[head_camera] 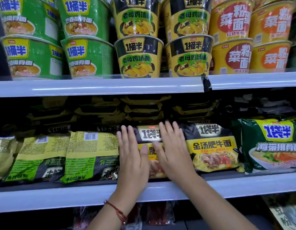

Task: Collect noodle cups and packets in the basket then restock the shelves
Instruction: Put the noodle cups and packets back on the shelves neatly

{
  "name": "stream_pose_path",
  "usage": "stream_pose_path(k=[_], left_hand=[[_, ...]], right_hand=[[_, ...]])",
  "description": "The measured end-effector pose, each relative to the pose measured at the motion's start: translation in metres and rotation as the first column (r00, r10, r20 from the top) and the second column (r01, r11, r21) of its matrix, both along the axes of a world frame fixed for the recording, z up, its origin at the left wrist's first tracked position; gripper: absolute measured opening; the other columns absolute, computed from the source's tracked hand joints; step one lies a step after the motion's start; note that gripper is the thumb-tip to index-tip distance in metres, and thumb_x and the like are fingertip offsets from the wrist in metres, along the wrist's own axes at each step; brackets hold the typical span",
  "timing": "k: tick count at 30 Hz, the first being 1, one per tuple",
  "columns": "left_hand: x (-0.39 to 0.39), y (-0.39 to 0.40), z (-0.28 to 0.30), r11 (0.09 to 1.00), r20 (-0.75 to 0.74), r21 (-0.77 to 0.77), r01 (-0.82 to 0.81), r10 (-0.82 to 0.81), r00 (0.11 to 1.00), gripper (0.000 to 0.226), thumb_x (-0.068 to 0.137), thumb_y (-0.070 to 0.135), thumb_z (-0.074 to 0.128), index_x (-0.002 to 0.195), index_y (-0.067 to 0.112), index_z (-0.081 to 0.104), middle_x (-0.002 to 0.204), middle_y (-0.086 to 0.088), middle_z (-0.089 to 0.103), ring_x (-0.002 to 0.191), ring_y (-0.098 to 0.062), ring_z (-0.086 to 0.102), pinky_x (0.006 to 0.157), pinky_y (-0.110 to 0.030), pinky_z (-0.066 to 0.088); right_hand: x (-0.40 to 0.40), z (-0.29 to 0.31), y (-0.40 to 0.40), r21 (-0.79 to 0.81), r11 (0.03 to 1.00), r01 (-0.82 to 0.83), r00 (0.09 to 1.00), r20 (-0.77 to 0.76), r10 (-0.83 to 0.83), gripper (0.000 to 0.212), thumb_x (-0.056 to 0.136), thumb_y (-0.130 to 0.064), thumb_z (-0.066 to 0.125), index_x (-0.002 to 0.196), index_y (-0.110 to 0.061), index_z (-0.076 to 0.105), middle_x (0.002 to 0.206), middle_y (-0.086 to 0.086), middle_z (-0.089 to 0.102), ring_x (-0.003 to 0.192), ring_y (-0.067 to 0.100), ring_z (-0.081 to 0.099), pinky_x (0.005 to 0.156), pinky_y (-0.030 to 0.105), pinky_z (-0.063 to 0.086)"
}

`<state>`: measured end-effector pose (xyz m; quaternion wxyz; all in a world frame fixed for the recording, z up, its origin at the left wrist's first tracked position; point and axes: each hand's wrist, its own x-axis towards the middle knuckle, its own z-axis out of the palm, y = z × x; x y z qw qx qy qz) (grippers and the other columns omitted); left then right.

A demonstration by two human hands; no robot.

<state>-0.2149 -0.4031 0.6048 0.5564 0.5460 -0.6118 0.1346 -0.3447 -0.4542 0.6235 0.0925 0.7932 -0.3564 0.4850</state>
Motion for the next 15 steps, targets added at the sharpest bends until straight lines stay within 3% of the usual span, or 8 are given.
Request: stream_pose_path(k=[2,4,6,12,15], left_hand=[[0.003,-0.001,-0.001,0.998,-0.093,0.016,0.057,-0.055,0.994,0.061,0.103,0.049,0.020,0.151,0.033,-0.013,0.156,0.021,-0.028,0.143,0.003,-0.025,0.112,-0.011,-0.014],[0.004,-0.003,-0.003,0.999,-0.093,0.036,0.039,-0.035,0.995,0.064,0.102,0.044,0.023,0.153,0.030,-0.012,0.157,0.020,-0.028,0.142,0.004,-0.026,0.110,-0.007,-0.014],[0.004,-0.005,-0.004,0.999,-0.082,0.042,0.018,-0.014,0.997,0.064,0.102,0.043,0.024,0.155,0.027,-0.010,0.158,0.017,-0.026,0.143,0.004,-0.025,0.109,-0.006,-0.014],[-0.001,0.009,0.002,0.996,-0.118,0.086,0.022,-0.012,0.993,0.067,0.101,0.050,0.026,0.156,0.030,-0.008,0.158,0.020,-0.025,0.144,0.004,-0.022,0.123,-0.036,0.002],[-0.004,0.038,0.013,0.997,-0.040,-0.054,-0.050,0.048,0.998,0.060,0.103,0.048,0.035,0.156,0.035,0.009,0.162,0.021,-0.008,0.149,-0.002,-0.006,0.120,-0.031,0.012]], right_hand=[[-0.010,-0.003,-0.013,0.042,0.999,0.018,1.000,0.020,-0.019,0.069,0.098,-0.059,0.015,0.157,-0.023,0.014,0.164,-0.006,0.010,0.150,0.007,-0.011,0.124,0.033,0.002],[-0.012,-0.005,-0.016,0.076,0.997,-0.004,1.000,0.031,0.002,0.068,0.098,-0.059,0.014,0.157,-0.024,0.011,0.164,-0.010,0.007,0.148,0.001,-0.016,0.119,0.022,-0.005],[-0.011,-0.005,-0.015,0.080,0.997,-0.001,1.000,0.025,-0.001,0.068,0.098,-0.059,0.013,0.157,-0.024,0.009,0.164,-0.010,0.005,0.147,0.000,-0.017,0.117,0.018,-0.008],[-0.017,0.001,0.005,0.092,0.993,-0.069,0.995,0.072,0.062,0.069,0.099,-0.060,0.016,0.158,-0.025,0.007,0.162,-0.016,-0.009,0.147,0.000,-0.020,0.124,0.033,0.003],[-0.021,0.003,0.042,-0.012,0.978,-0.209,0.962,0.180,0.208,0.060,0.101,-0.051,0.031,0.156,-0.029,0.021,0.164,-0.015,0.008,0.151,0.006,-0.002,0.121,0.031,0.011]])
